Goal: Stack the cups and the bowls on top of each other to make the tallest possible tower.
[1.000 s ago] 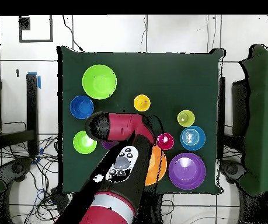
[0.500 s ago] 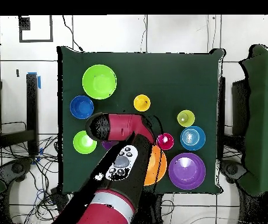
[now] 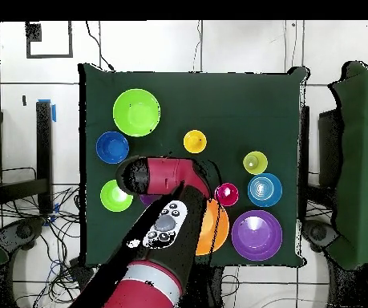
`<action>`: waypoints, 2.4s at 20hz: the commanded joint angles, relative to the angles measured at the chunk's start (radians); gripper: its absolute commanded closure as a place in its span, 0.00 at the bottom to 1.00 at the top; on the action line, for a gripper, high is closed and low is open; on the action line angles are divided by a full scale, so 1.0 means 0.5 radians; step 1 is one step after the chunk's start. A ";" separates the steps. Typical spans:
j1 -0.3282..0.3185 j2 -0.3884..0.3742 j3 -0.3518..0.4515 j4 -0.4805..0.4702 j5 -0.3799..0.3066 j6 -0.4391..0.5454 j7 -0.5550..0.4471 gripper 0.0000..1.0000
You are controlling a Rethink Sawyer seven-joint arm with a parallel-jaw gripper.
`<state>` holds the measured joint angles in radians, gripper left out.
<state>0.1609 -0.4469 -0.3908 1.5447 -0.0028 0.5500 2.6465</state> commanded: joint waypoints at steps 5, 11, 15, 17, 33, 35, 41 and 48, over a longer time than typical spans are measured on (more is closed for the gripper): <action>0.061 -0.069 0.070 0.266 0.074 0.023 0.276 0.00; 0.072 -0.113 0.028 0.343 0.071 0.059 0.252 0.00; 0.068 -0.023 0.032 0.318 0.084 -0.024 0.285 0.00; 0.064 0.045 0.047 0.299 0.099 -0.096 0.314 0.00; 0.050 0.215 0.078 0.295 0.211 -0.396 0.330 0.00; 0.043 0.225 0.084 0.302 0.225 -0.420 0.317 0.00; -0.005 0.291 0.120 0.321 0.225 -0.549 0.272 0.00; 0.023 0.324 0.107 0.326 0.237 -0.611 0.294 0.00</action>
<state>0.1834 -0.3337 -0.4423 1.6669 0.0721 0.3238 2.6465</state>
